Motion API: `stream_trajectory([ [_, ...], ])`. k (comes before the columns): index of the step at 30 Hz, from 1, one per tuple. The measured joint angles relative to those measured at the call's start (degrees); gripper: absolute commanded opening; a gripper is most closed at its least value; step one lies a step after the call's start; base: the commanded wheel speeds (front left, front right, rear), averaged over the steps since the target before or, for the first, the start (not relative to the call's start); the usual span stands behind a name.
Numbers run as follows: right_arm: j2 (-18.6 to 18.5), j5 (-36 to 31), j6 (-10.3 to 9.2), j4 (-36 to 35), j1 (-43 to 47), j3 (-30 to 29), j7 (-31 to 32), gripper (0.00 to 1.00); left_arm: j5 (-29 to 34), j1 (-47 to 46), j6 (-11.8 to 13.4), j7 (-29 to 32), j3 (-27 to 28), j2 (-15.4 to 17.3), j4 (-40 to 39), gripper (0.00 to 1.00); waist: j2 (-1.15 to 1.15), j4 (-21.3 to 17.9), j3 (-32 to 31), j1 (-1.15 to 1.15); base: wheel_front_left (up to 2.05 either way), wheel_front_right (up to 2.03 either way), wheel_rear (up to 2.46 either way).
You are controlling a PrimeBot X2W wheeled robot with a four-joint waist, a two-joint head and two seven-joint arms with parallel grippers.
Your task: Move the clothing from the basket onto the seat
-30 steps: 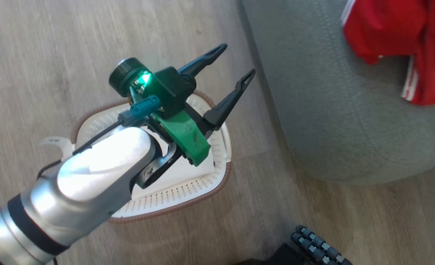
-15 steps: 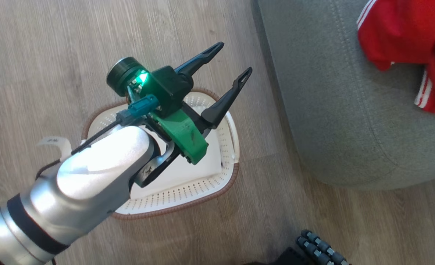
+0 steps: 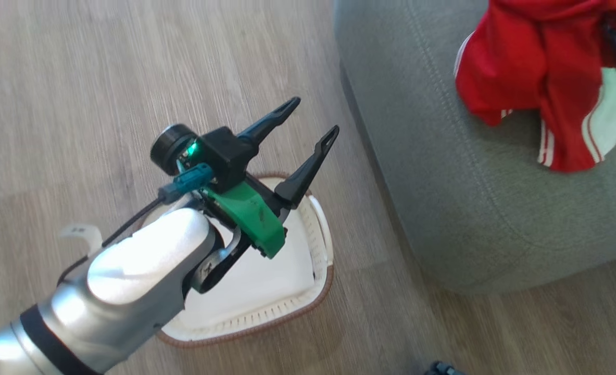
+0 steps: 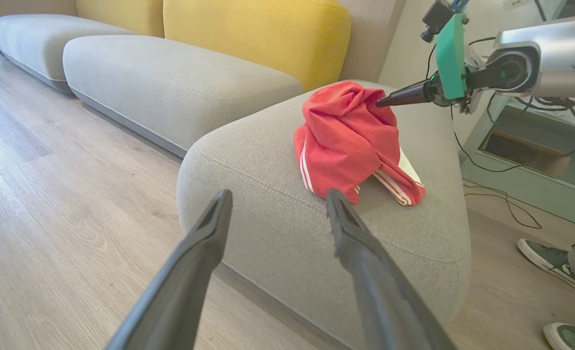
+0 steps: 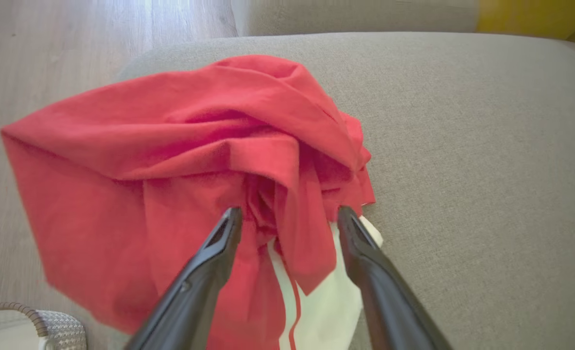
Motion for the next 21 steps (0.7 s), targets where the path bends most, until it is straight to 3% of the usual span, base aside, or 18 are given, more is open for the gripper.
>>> stream_trajectory([
  [6,-4.7,3.3,0.00,-7.8,4.6,3.4,-0.3,1.00,-1.2,3.1,1.5,-0.9,1.8,0.2,0.0,1.00,0.00,-0.1,-5.2,0.00,0.00,0.00,0.00],
  [12,-8.0,6.2,0.00,-17.6,8.5,4.6,-4.5,1.00,-1.5,7.0,2.7,-1.4,3.5,0.3,-0.1,1.00,0.00,1.0,-9.6,0.00,0.00,0.00,0.00],
  [17,-11.0,7.1,0.00,-23.3,13.8,2.1,-8.9,1.00,-1.5,10.3,3.5,-1.4,5.5,0.4,-0.4,1.00,0.00,3.1,-12.5,0.00,0.00,0.00,0.00],
  [21,-11.2,7.3,0.00,-27.5,19.2,-1.7,-12.4,1.00,-1.8,12.8,4.5,-1.5,7.9,0.7,-0.9,1.00,0.00,5.5,-14.3,0.00,0.00,0.00,0.00],
])
